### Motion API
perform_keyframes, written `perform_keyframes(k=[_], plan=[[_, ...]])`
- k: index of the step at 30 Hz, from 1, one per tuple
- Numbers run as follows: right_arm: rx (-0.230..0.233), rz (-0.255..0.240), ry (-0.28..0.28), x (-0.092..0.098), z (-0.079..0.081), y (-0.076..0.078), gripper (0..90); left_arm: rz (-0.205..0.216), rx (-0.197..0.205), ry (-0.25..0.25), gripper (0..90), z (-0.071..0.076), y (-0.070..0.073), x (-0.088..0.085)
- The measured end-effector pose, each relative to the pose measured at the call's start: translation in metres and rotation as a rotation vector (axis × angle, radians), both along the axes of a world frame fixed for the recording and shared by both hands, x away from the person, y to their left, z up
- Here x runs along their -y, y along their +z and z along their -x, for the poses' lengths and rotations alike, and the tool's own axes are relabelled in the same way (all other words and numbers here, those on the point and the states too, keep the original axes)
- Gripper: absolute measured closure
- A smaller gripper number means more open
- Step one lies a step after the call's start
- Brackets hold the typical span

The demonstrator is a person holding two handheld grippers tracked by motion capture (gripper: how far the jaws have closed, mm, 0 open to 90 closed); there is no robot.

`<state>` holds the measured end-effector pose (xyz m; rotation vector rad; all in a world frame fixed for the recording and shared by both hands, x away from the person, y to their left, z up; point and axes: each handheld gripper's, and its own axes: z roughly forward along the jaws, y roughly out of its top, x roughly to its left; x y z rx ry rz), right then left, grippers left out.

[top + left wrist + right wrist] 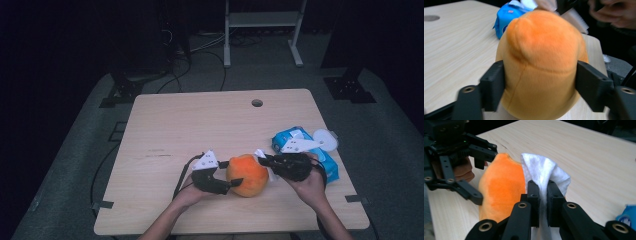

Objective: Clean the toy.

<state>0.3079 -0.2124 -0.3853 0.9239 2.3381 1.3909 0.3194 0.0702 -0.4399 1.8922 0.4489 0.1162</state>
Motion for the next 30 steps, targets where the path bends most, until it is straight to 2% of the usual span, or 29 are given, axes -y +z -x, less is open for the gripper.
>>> perform_keyframes(k=[2, 3, 4, 6, 7, 9, 11, 12, 14, 18, 20, 23, 25, 27, 30], plan=[[0.000, 0.028, -0.004, 0.002, 0.001, -0.003, 82.4, 0.008, -0.006, 0.004, 16.4, -0.001, -0.001, 0.000], [-0.004, 0.027, 0.001, 0.001, 0.002, -0.002, 82.4, 0.015, -0.034, 0.010, 11.0, -0.004, -0.005, 0.003], [-0.013, 0.012, 0.016, 0.001, 0.002, -0.001, 82.5, 0.011, -0.043, 0.011, 8.3, -0.005, -0.008, 0.005], [-0.007, 0.021, 0.037, -0.006, 0.005, 0.003, 82.6, 0.005, -0.055, -0.011, 8.5, -0.002, -0.013, 0.010], [-0.006, 0.020, 0.052, -0.011, 0.007, 0.004, 82.7, -0.010, -0.028, -0.022, 9.8, 0.002, -0.012, 0.013], [-0.002, 0.005, 0.100, -0.023, 0.012, 0.009, 82.7, -0.043, 0.048, -0.030, 19.4, 0.011, -0.007, 0.019], [0.003, -0.012, 0.150, -0.037, 0.019, 0.014, 82.7, -0.070, 0.142, -0.034, 27.3, 0.020, -0.004, 0.023], [0.012, -0.007, 0.171, -0.043, 0.022, 0.017, 82.7, -0.076, 0.164, -0.031, 30.4, 0.023, -0.003, 0.024], [0.041, 0.019, 0.170, -0.048, 0.024, 0.021, 82.8, -0.066, 0.177, -0.011, 35.2, 0.025, 0.000, 0.023], [0.038, -0.041, 0.112, -0.029, 0.016, 0.028, 82.8, -0.044, 0.252, 0.018, 39.1, 0.027, 0.019, 0.014], [0.041, -0.067, 0.095, -0.020, 0.014, 0.032, 82.8, -0.028, 0.266, 0.025, 39.3, 0.028, 0.026, 0.010], [0.027, -0.081, 0.075, -0.012, 0.010, 0.032, 82.8, -0.042, 0.288, 0.034, 39.3, 0.029, 0.029, 0.007], [0.005, -0.082, 0.059, -0.009, 0.006, 0.027, 82.8, -0.060, 0.286, 0.027, 39.4, 0.028, 0.028, 0.008], [-0.015, -0.091, 0.069, -0.012, 0.007, 0.025, 82.8, -0.082, 0.294, 0.018, 39.7, 0.029, 0.026, 0.010], [-0.002, -0.102, 0.116, -0.021, 0.012, 0.030, 82.8, -0.079, 0.299, 0.012, 40.1, 0.030, 0.026, 0.010]])
